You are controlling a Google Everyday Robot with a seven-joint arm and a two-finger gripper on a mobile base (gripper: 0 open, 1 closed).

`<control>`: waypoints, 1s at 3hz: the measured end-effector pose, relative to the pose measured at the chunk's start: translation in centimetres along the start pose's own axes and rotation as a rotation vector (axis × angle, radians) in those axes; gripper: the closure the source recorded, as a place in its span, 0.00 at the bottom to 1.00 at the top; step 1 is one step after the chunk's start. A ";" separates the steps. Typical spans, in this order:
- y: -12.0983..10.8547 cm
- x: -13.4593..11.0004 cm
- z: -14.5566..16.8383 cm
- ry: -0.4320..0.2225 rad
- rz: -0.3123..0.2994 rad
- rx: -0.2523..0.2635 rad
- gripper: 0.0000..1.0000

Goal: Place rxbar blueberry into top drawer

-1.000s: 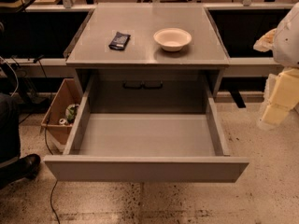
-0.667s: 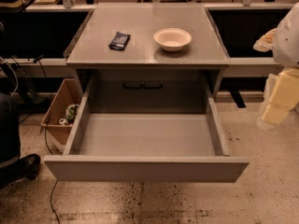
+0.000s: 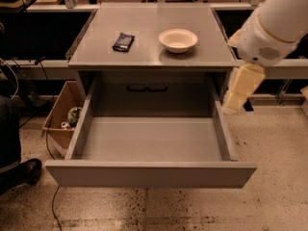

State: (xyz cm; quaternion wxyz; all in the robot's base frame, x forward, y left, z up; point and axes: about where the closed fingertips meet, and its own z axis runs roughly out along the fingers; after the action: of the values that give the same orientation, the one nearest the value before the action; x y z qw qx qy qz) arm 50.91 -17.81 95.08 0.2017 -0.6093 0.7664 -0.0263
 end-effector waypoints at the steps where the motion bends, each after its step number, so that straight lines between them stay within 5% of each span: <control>1: -3.8 -3.5 3.4 -0.072 -0.012 0.036 0.00; 3: -11.4 -12.1 10.7 -0.215 0.021 0.083 0.00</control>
Offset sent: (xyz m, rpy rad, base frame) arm 0.1800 0.1128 -0.0276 0.2145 -0.1602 0.0368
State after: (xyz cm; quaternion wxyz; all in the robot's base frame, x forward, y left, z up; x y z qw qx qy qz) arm 67.21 -7.07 91.92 0.3081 -0.5919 0.7448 0.0099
